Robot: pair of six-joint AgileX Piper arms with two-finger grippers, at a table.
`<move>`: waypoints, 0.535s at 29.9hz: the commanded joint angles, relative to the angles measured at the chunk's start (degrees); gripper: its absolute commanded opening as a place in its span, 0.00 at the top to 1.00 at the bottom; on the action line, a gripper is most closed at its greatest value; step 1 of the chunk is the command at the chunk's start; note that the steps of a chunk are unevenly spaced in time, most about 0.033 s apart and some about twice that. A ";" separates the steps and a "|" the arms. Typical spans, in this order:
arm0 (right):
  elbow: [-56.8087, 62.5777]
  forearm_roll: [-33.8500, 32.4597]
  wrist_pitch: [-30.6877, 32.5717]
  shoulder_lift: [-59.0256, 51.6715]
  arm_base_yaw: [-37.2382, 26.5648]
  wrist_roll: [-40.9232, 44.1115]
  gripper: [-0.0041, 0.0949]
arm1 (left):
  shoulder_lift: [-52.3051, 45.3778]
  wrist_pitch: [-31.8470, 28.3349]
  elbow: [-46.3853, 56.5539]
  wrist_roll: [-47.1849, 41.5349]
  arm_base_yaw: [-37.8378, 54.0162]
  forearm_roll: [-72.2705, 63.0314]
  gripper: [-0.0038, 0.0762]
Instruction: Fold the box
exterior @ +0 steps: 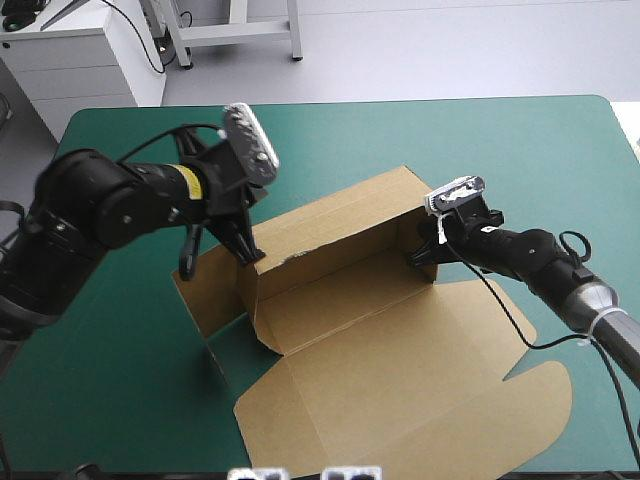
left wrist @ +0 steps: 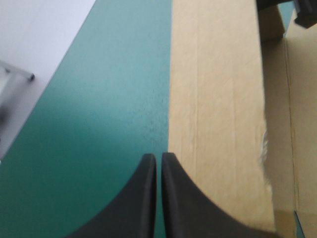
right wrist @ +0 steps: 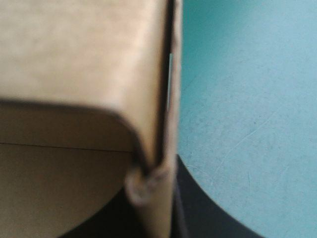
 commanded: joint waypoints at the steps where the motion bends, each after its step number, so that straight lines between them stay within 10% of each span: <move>1: -1.67 1.57 0.26 -2.00 -0.07 0.43 0.97 | -2.00 4.50 -3.33 0.39 9.49 -6.77 0.93; 16: -1.67 0.60 1.36 -2.00 -0.07 0.43 0.97 | -1.89 5.99 -2.83 -2.97 40.95 -22.40 0.93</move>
